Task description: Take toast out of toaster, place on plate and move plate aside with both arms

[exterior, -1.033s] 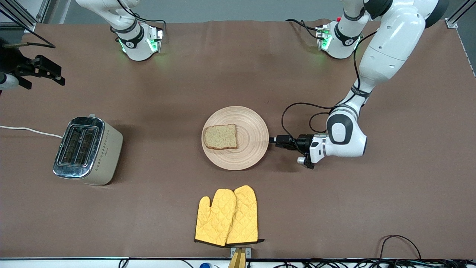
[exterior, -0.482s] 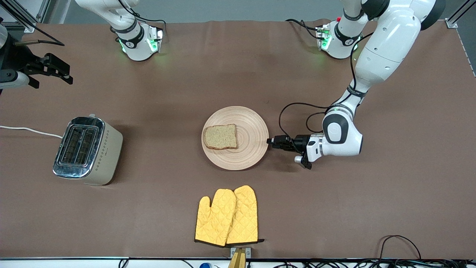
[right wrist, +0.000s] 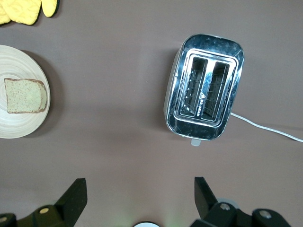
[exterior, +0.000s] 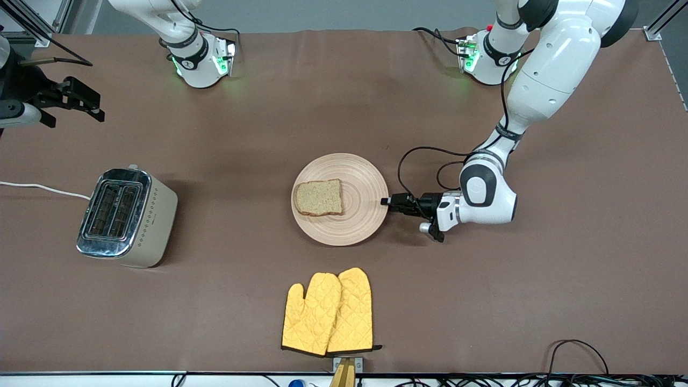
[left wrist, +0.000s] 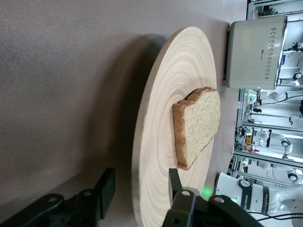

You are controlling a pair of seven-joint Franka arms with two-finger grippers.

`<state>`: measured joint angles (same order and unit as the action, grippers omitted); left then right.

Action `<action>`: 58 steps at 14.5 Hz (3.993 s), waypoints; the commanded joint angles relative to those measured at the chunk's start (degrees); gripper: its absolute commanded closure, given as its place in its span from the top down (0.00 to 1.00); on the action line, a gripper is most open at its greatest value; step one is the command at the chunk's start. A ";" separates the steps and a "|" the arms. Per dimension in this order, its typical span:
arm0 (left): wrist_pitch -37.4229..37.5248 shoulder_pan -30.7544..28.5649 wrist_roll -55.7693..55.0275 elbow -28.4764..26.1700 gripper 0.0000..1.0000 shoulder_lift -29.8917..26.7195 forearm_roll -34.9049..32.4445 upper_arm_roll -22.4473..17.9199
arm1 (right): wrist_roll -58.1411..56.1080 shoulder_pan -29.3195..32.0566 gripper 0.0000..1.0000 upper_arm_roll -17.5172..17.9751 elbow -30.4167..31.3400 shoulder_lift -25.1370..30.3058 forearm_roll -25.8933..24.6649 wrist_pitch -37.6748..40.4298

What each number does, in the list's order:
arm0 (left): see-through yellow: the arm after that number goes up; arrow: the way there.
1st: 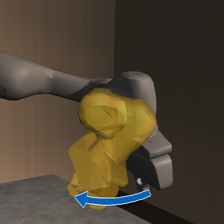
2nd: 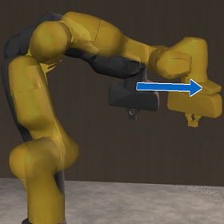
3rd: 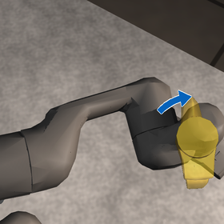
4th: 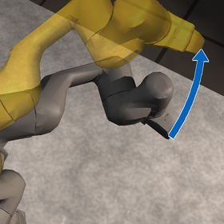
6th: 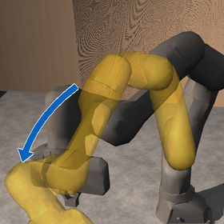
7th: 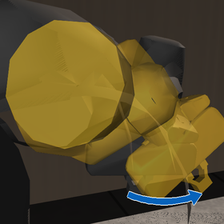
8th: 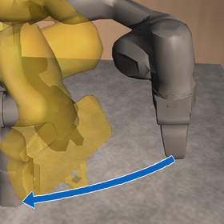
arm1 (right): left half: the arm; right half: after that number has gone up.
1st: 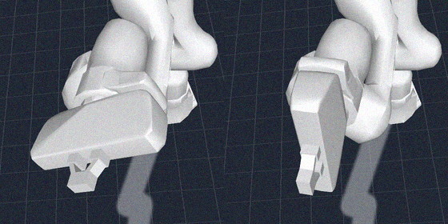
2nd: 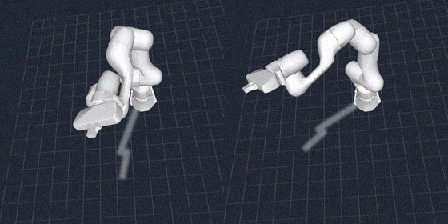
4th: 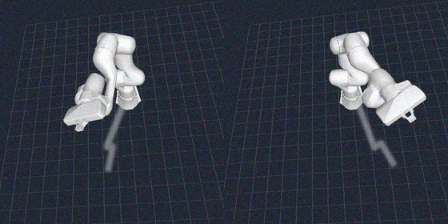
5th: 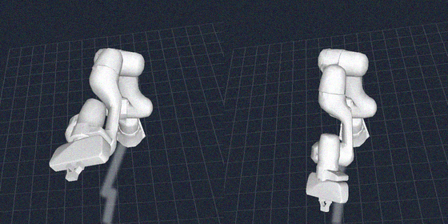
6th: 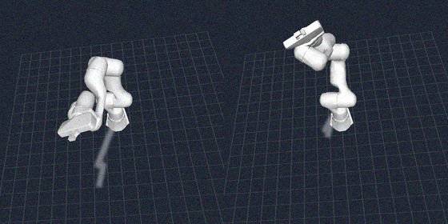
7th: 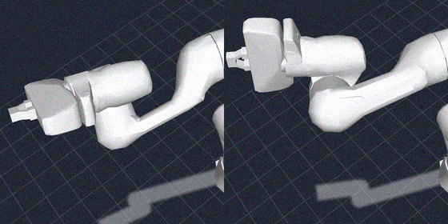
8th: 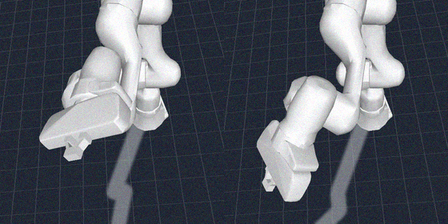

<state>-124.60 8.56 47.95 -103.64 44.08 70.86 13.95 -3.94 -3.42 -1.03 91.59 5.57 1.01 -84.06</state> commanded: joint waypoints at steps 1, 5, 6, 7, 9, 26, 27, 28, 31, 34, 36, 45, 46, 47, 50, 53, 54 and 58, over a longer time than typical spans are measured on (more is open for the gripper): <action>-1.00 0.40 1.62 0.20 0.46 0.48 2.17 0.11 | 0.33 0.08 1.00 -0.03 -0.63 0.67 -0.92 1.26; -1.52 0.58 1.62 0.29 0.27 0.57 2.35 0.11 | 1.04 -0.01 1.00 0.06 -0.63 0.67 -0.92 2.93; -1.53 0.84 1.62 0.37 0.20 0.65 2.35 0.11 | 1.04 0.17 1.00 -0.03 -0.63 0.67 -0.92 3.02; -1.61 0.93 1.62 0.46 0.14 0.66 2.35 0.11 | 1.04 0.17 1.00 -0.03 -0.63 0.67 -0.92 3.11; -1.61 0.85 1.53 0.72 0.04 1.00 2.35 0.11 | 1.04 -0.10 1.00 -0.03 -0.63 0.67 -0.92 3.02; 18.59 -21.54 -6.11 8.98 0.01 -6.73 -16.27 -0.07 | 0.86 -0.18 1.00 0.06 -0.72 0.67 -0.92 3.02; 19.30 -23.39 -6.03 9.86 0.01 -6.55 -16.72 -0.15 | 0.86 -0.18 1.00 0.06 -0.72 0.67 -0.92 3.02; 19.48 -25.15 -6.03 10.30 0.01 -6.38 -16.81 -0.24 | 0.86 -0.27 1.00 0.06 -0.72 0.67 -0.92 3.02; 19.48 -29.29 -6.55 10.30 0.01 -6.20 -18.55 -0.68 | 0.86 -0.36 1.00 0.15 -0.72 0.67 -0.92 3.02; 19.39 -33.42 -8.66 10.48 0.01 -6.20 -22.08 -0.68 | 0.95 -0.27 1.00 0.15 -0.72 0.67 -0.92 3.02; 19.39 -36.32 -8.23 10.65 0.01 -4.98 -22.43 -0.77 | 0.95 -0.27 1.00 0.15 -0.72 0.67 -0.92 3.02; 21.14 -42.92 -2.25 10.74 0.01 0.21 -23.67 -0.68 | 0.86 -0.36 1.00 0.15 -0.80 0.67 -0.92 3.02; 21.58 -43.71 -2.33 10.74 0.01 0.65 -23.67 -0.68 | 0.95 -0.36 1.00 0.15 -0.80 0.67 -0.92 3.02; 21.59 -44.33 -2.51 10.74 0.01 0.74 -23.67 -0.68 | 0.95 -0.36 1.00 0.15 -0.80 0.67 -0.83 3.02; 21.59 -45.21 -2.51 10.66 0.02 1.18 -23.84 -0.77 | 0.86 -0.36 1.00 0.15 -0.80 0.67 -0.83 2.93; 21.59 -45.21 -2.42 10.83 0.07 2.50 -23.75 -0.77 | 0.86 -0.36 1.00 0.15 -0.80 0.67 -0.83 3.02; 21.59 -45.21 -2.42 10.92 0.07 2.94 -23.75 -0.77 | 0.86 -0.36 1.00 0.15 -0.80 0.67 -0.83 3.02; 21.59 -45.21 -2.42 11.01 0.08 4.26 -23.67 -0.77 | 0.95 -0.36 1.00 0.15 -0.80 0.67 -0.83 3.02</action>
<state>-105.42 -35.99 45.40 -94.17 47.62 47.23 12.54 -3.82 -3.49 -1.02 90.69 5.57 1.00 -81.51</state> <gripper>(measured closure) 0.907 0.000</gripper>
